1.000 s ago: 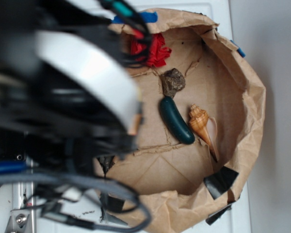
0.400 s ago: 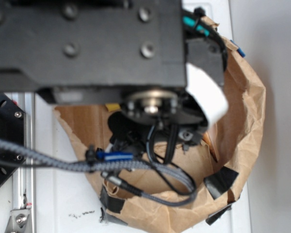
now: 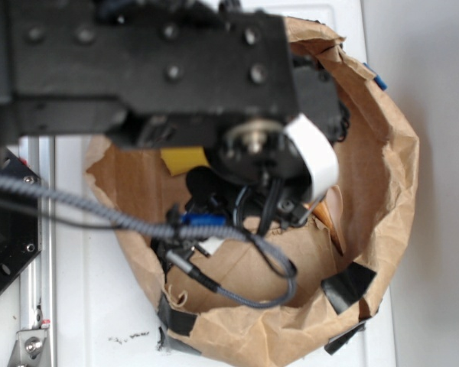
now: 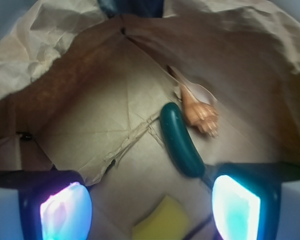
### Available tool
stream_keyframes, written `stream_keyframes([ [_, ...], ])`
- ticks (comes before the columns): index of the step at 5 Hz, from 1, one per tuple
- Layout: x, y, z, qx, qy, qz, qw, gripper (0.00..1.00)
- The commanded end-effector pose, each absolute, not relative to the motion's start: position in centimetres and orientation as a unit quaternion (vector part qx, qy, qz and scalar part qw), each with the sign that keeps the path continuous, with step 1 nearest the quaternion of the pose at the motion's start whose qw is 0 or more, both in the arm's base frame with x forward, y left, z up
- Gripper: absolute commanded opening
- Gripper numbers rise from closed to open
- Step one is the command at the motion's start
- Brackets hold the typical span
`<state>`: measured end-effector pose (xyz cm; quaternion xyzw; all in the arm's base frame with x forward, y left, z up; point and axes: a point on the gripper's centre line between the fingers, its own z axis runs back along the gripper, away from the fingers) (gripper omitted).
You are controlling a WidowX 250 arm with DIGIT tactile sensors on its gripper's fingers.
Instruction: Grab the plastic pickle.
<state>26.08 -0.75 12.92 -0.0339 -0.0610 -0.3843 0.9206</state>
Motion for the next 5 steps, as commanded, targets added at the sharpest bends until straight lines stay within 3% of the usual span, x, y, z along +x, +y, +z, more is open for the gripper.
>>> stream_keyframes([
  [1,27.01,-0.93,11.96,-0.057,-0.059,-0.361,0.929,1.0],
  [5,26.88,-0.49,11.99,-0.058,-0.059,-0.36,0.929,1.0],
])
